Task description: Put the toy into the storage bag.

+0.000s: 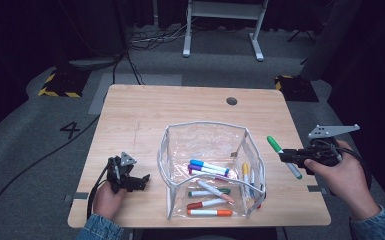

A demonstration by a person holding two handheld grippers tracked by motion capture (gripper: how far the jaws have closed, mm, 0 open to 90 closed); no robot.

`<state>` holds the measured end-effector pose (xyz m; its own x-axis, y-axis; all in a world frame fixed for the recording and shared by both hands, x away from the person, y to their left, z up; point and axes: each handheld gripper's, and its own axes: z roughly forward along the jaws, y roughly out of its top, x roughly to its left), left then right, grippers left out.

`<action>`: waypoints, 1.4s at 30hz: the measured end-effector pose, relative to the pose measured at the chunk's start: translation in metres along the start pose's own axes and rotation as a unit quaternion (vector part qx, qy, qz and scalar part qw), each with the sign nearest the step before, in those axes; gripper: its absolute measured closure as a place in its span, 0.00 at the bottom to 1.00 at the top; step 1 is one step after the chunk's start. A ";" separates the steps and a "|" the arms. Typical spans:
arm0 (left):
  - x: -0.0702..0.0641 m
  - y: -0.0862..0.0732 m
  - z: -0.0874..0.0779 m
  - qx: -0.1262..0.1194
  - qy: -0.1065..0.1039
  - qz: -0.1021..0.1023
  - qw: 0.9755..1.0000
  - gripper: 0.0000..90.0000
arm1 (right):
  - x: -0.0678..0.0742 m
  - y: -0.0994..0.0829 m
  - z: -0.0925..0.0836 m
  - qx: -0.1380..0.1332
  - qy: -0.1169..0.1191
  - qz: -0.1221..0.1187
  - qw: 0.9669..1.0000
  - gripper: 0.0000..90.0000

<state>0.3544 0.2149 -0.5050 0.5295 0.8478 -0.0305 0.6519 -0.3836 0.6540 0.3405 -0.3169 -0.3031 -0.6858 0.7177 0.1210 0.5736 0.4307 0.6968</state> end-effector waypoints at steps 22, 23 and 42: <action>0.000 0.000 0.000 0.000 0.000 0.000 1.000 0.00 | 0.067 0.075 0.009 0.034 0.073 -0.109 0.991 0.85; 0.000 0.000 0.000 0.000 0.000 0.000 1.000 0.00 | 0.069 0.078 0.013 0.040 0.077 -0.116 0.989 0.85; 0.000 0.000 0.000 0.000 -0.001 0.000 1.000 0.00 | 0.106 0.104 0.094 0.120 0.149 -0.168 0.967 0.85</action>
<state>0.3545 0.2149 -0.5051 0.5306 0.8471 -0.0308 0.6514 -0.3842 0.6543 0.3694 -0.1446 -0.2840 -0.9295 0.3416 0.1390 0.3592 0.7527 0.5518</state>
